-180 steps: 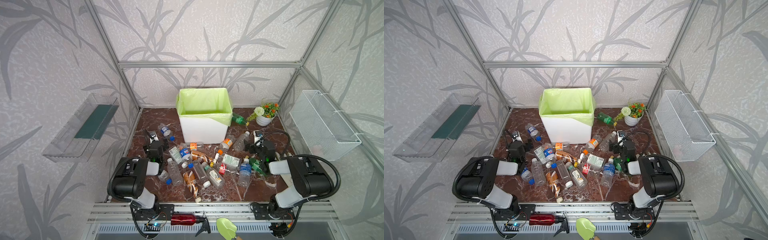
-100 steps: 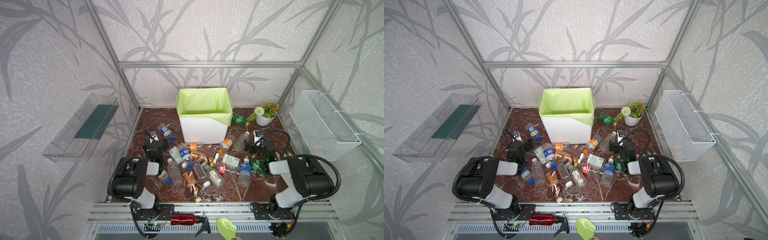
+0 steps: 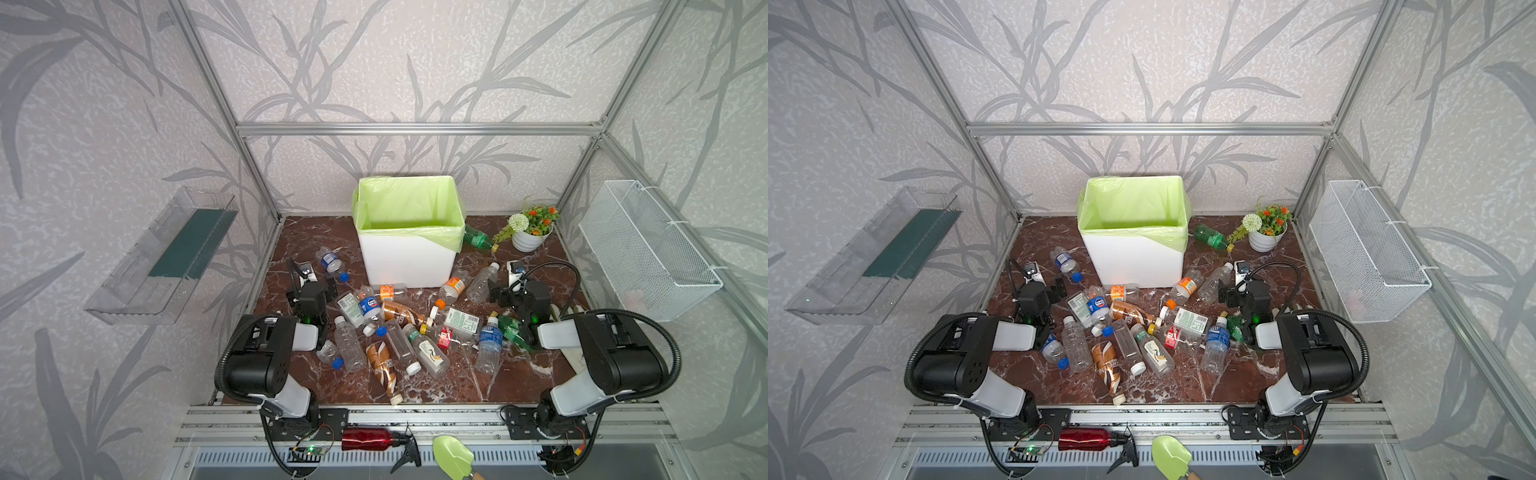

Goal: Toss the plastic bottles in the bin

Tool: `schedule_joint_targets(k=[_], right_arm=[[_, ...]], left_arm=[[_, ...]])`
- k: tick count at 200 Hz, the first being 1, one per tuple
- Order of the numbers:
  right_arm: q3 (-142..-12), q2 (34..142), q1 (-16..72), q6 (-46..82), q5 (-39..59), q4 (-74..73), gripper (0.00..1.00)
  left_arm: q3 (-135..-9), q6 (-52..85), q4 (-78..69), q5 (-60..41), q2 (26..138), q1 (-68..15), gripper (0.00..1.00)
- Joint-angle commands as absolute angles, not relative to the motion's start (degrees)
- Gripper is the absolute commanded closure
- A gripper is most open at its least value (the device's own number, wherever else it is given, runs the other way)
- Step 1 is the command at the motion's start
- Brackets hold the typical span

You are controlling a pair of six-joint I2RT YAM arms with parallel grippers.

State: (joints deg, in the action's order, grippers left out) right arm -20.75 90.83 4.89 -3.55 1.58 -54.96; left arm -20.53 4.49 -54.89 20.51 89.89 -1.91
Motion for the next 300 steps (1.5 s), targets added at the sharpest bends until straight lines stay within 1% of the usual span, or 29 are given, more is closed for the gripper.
schedule_joint_targets(k=[1, 47, 74, 81, 89, 99, 110, 121, 136, 145, 152, 163, 171, 181, 197, 213, 229, 259, 280, 300], right_arm=[[-21.7, 90.6, 5.0, -4.1, 2.0, -55.2, 0.01], [-21.7, 90.6, 5.0, -4.1, 2.0, -55.2, 0.0], [-21.5, 90.4, 5.0, -4.1, 2.2, -55.7, 0.02], [-21.7, 88.9, 5.0, -4.2, 2.5, -54.2, 0.02], [-22.9, 86.0, 5.0, -4.2, 2.5, -49.3, 0.03], [-26.7, 80.9, 5.0, -4.0, 2.0, -37.9, 0.04], [-30.5, 77.4, 5.0, -5.4, 3.2, -29.7, 0.05], [-35.8, 75.5, 5.0, -6.7, 5.0, -21.1, 0.05], [-44.0, 75.4, 5.0, -6.7, 5.4, -10.1, 0.07], [-47.0, 75.7, 5.0, -6.2, 5.9, -7.4, 0.07], [-49.3, 76.3, 5.0, -5.8, 6.5, -5.7, 0.08], [-53.2, 77.8, 5.5, -5.7, 7.7, -3.2, 0.09], [-56.2, 79.5, 6.2, -5.8, 7.8, -1.4, 0.1], [-60.4, 82.0, 7.6, -6.5, 7.2, 0.9, 0.1], [-68.6, 87.4, 9.4, -8.3, 6.2, 6.1, 0.11], [-77.2, 93.8, 10.1, -10.2, 5.7, 12.8, 0.12], [-85.2, 100.7, 10.1, -11.5, 4.2, 18.2, 0.18], [-95.4, 110.9, 10.1, -14.7, 4.4, 22.7, 0.18], [-104.2, 119.0, 10.1, -16.0, 4.2, 27.7, 0.25], [-110.6, 125.1, 10.1, -16.6, 3.6, 30.1, 0.26]], left_arm=[[-21.0, 3.7, -55.9, 21.2, 90.2, -1.8, 0.01], [-21.0, 3.7, -55.9, 21.1, 90.2, -1.8, 0.01], [-20.9, 3.6, -56.0, 21.1, 90.1, -1.8, 0.01], [-20.9, 3.6, -56.2, 21.1, 90.0, -1.8, 0.01], [-21.0, 3.8, -55.6, 22.1, 89.1, -1.8, 0.01], [-21.6, 5.0, -50.8, 22.1, 86.8, -1.7, 0.01], [-21.5, 5.0, -49.2, 22.0, 85.6, -1.7, 0.01], [-20.4, 4.8, -51.6, 21.8, 85.8, -1.7, 0.01], [-18.8, 2.5, -58.7, 21.2, 87.3, -1.9, 0.01], [-20.0, 2.7, -54.3, 22.1, 84.8, -2.2, 0.01], [-22.4, 3.3, -46.7, 22.8, 81.5, -2.2, 0.01], [-27.5, 4.5, -33.5, 24.2, 76.6, -2.1, 0.01], [-30.2, 6.3, -27.9, 24.2, 73.8, -2.1, 0.01], [-31.7, 7.4, -27.5, 24.2, 71.5, -2.1, 0.01], [-33.6, 6.7, -30.4, 21.1, 70.4, -2.2, 0.01], [-38.8, 9.6, -21.7, 18.1, 70.0, -2.2, 0.02], [-41.9, 11.5, -15.5, 14.8, 70.4, -2.2, 0.02], [-42.1, 14.5, -11.3, 13.5, 70.4, -2.4, 0.02], [-42.2, 14.7, -9.3, 13.0, 70.8, -2.4, 0.02], [-42.2, 15.0, -8.1, 13.4, 70.8, -2.5, 0.02]])
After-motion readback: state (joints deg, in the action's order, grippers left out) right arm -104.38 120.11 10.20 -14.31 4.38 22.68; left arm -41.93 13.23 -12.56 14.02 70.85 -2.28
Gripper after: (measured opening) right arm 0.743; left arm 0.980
